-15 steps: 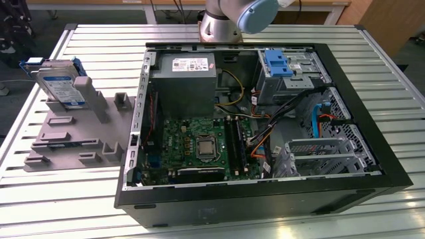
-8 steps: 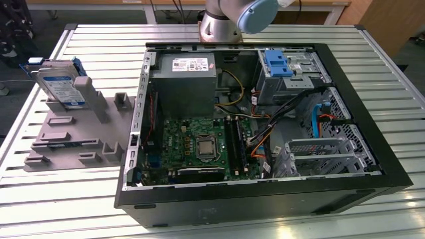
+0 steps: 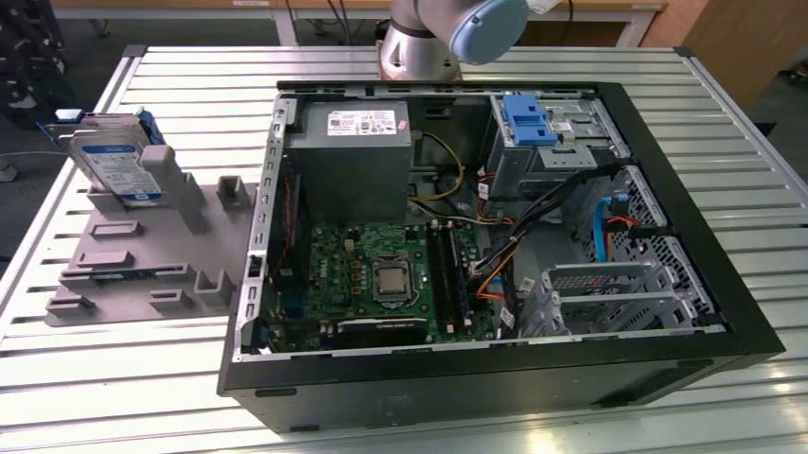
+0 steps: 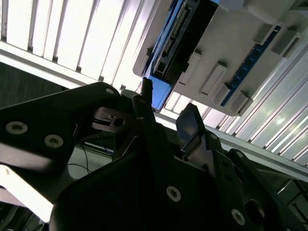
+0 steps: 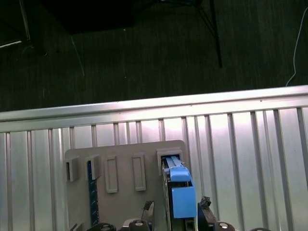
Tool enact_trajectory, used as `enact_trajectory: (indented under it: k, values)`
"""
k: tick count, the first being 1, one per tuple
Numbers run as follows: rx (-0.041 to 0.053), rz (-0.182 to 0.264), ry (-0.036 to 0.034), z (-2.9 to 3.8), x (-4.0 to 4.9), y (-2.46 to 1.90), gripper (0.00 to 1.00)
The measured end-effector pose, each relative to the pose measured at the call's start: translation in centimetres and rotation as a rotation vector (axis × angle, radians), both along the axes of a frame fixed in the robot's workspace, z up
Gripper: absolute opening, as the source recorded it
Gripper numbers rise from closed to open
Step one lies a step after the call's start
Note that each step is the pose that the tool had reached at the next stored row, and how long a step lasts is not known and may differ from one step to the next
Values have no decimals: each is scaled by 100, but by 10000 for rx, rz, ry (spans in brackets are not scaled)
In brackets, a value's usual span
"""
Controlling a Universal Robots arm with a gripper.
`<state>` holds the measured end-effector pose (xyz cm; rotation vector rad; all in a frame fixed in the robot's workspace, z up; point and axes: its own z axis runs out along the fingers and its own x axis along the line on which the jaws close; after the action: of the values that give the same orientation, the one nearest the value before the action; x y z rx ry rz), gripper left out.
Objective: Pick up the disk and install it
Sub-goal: 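Pick up the disk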
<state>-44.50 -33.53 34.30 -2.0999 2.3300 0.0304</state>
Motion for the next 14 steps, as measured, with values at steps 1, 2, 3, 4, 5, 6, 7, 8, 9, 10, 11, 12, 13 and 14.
enact_trajectory:
  k: [1, 2, 3, 4, 5, 6, 7, 8, 9, 10, 11, 12, 13, 14]
  values:
    - [1, 0, -3, -9, -3, 5, 47]
    - [0, 0, -2, -19, -7, 6, 47]
    - [-2, 2, 0, -31, -10, 6, 47]
    - [-2, 5, 0, -45, -12, 6, 47]
    - [-2, 11, -1, -62, -13, 6, 47]
    - [-2, 17, 0, -79, -14, 6, 47]
    - [-2, 23, 0, -96, -14, 6, 47]
    - [-2, 30, -1, -112, -14, 6, 47]
    - [-2, 33, 0, -124, -15, 7, 47]
    - [-2, 33, 0, -134, -18, 8, 47]
    - [-2, 33, 0, -143, -20, 9, 47]
    - [-2, 34, 0, -151, -23, 9, 47]
    - [-2, 34, -1, -158, -24, 9, 47]
    - [-2, 34, -1, -165, -26, 10, 47]
